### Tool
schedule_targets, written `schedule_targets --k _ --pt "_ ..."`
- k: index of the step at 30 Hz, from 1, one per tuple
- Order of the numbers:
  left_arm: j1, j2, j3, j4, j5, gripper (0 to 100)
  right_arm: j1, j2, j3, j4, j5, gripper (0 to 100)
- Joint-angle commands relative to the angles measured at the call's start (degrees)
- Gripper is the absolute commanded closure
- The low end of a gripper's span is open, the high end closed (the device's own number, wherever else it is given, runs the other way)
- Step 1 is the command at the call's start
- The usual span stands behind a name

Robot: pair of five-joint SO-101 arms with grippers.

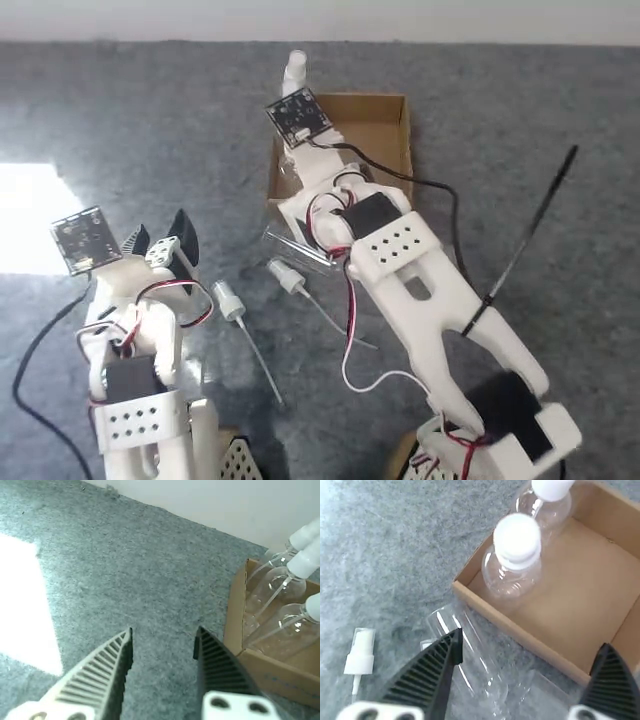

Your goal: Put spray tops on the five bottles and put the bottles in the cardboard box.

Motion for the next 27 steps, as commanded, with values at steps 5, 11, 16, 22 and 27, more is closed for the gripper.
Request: schedule_targets --k 5,11,16,22,27 --pt "-0.26 -0.70 -0.40 -1.93 0.62 81 2.15 -9.63 -3.25 7.25 -0.09 63.7" --pt "-0.26 -0.70 -0.40 -1.93 0.62 81 3.38 -14.37 -3.08 16.75 4.66 63.7" --pt "-0.26 -0.70 -0.40 -1.93 0.62 81 3.47 -15.34 -3.08 24.66 5.63 63.7" --pt "-0.26 -0.70 -0.40 -1.93 0.62 81 7.16 -15.52 -2.99 28.44 5.19 63.7" --pt "-0.26 -0.70 -0.40 -1.93 0.62 81 12.79 -15.16 -2.99 28.88 -3.96 63.6"
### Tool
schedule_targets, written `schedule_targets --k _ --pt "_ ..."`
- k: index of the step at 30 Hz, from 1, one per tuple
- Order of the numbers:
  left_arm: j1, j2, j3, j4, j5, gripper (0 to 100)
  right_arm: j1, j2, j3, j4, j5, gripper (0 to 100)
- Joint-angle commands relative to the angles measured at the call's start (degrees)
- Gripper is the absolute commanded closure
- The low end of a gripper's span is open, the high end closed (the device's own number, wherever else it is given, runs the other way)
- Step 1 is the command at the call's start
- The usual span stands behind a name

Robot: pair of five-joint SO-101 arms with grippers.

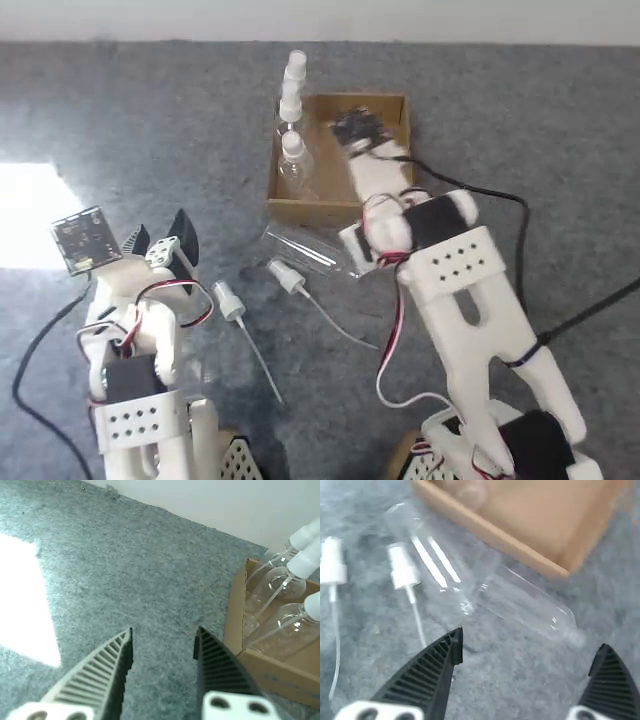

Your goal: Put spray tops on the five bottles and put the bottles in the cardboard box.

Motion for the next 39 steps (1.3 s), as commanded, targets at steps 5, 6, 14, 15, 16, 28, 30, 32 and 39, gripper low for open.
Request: schedule_targets --k 5,6,14,15,16,28,30,32,39 --pt "-0.26 -0.70 -0.40 -1.93 0.62 81 3.38 -2.59 0.26 1.10 -17.49 63.5" --pt "-0.26 -0.70 -0.40 -1.93 0.62 81 3.38 -2.59 0.97 0.92 -20.13 63.4" --pt "-0.26 -0.70 -0.40 -1.93 0.62 81 3.65 -2.51 4.66 0.48 -38.24 63.3" --pt "-0.26 -0.70 -0.40 -1.93 0.62 81 3.74 -2.51 4.66 0.48 -39.30 63.3" --pt "-0.26 -0.70 -0.40 -1.93 0.62 81 3.74 -2.51 4.66 0.48 -40.00 63.3" --pt "-0.26 -0.70 -0.31 -1.93 0.62 81 8.92 11.30 4.22 -8.13 -49.14 63.3" --pt "-0.26 -0.70 -0.31 -1.93 0.62 81 9.63 12.44 4.22 -9.36 -50.29 63.3" --pt "-0.26 -0.70 -0.31 -1.93 0.62 81 10.33 12.70 4.22 -10.51 -51.87 63.4" --pt "-0.26 -0.70 -0.31 -1.93 0.62 81 10.59 13.14 4.66 -12.70 -53.45 63.5"
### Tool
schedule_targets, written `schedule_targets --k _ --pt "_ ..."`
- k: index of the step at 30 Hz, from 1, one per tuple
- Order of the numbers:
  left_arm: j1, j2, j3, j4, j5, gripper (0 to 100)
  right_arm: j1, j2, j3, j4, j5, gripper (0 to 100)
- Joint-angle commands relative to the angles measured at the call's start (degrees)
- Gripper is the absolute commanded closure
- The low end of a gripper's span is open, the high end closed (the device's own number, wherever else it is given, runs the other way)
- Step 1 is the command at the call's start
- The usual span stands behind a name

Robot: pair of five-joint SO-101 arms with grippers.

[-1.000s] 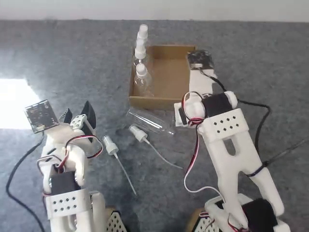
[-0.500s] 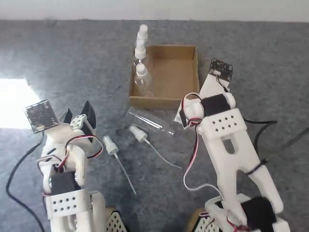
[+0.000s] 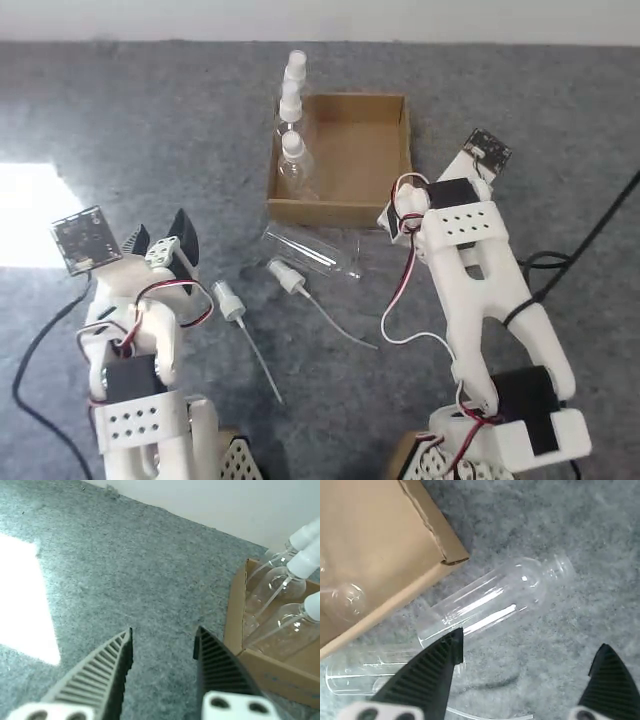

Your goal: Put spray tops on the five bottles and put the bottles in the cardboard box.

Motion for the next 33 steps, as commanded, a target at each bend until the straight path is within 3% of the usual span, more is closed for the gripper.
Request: schedule_targets --k 1,11,33 --pt "-0.26 -0.70 -0.31 -1.93 0.62 81 0.75 -0.40 -0.70 -1.19 -0.97 63.5" --pt "-0.26 -0.70 -0.31 -1.93 0.62 81 1.63 9.01 -1.05 -3.65 -1.14 63.6" --pt "-0.26 -0.70 -0.31 -1.93 0.62 81 4.70 13.14 -0.88 -11.65 -3.52 63.6"
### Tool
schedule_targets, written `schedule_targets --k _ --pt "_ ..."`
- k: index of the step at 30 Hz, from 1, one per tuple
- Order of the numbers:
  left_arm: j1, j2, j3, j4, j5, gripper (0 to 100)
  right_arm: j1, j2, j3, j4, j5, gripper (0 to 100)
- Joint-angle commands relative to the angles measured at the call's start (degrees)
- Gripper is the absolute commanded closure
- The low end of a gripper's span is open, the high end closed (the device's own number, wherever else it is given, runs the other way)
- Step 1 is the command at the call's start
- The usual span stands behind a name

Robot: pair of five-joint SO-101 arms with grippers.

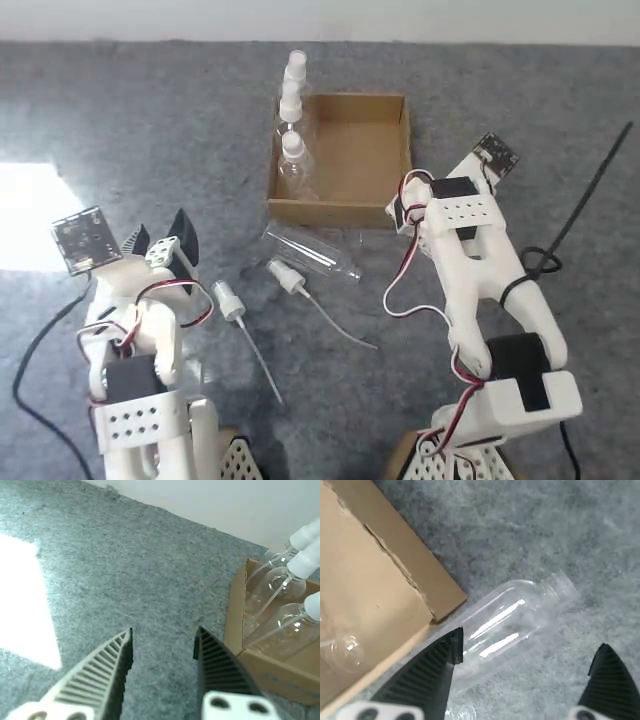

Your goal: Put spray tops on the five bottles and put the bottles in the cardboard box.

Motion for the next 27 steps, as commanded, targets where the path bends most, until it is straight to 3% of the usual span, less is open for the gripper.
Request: schedule_targets --k 1,12,27 --pt "-0.26 -0.70 -0.31 -1.93 0.62 81 1.01 2.59 -0.26 -0.40 -0.44 63.6" --pt "-0.26 -0.70 -0.31 -1.93 0.62 81 0.92 1.36 -6.42 20.26 5.54 63.5" --pt "0.00 -0.70 -0.31 -1.93 -1.58 81 -1.98 2.51 -6.33 27.65 7.74 63.6"
